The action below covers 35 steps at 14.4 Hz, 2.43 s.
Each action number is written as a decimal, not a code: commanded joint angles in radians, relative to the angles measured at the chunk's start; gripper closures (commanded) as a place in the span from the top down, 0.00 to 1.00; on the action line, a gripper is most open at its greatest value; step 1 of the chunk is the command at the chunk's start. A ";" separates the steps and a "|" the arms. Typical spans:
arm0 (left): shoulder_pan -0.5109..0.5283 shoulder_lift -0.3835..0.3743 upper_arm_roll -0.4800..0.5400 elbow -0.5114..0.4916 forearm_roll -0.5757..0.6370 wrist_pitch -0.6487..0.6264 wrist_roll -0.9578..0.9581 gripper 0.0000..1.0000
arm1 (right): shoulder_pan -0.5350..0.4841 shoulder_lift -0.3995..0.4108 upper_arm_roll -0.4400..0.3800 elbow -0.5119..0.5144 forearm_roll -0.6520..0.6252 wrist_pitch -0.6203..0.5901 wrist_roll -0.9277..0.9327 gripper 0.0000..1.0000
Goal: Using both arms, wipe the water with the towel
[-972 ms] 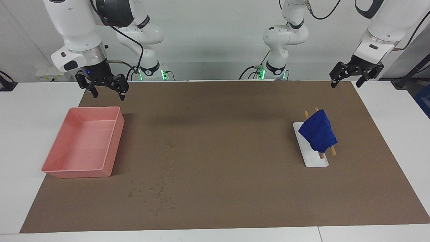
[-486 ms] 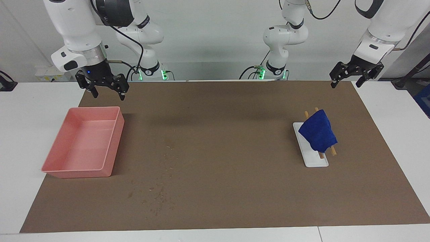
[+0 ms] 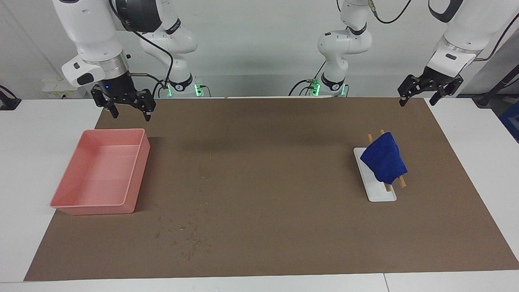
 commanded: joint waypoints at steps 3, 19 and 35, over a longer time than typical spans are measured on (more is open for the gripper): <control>-0.015 -0.026 0.007 -0.035 0.019 0.017 -0.005 1.00 | -0.014 0.001 0.008 0.007 0.008 -0.016 -0.013 1.00; 0.114 0.018 0.020 -0.318 -0.094 0.363 -0.109 1.00 | -0.014 0.001 0.008 0.007 0.008 -0.016 -0.013 1.00; 0.088 -0.016 0.018 -0.601 -0.177 0.604 -0.181 0.76 | -0.014 0.001 0.008 0.007 0.007 -0.016 -0.013 1.00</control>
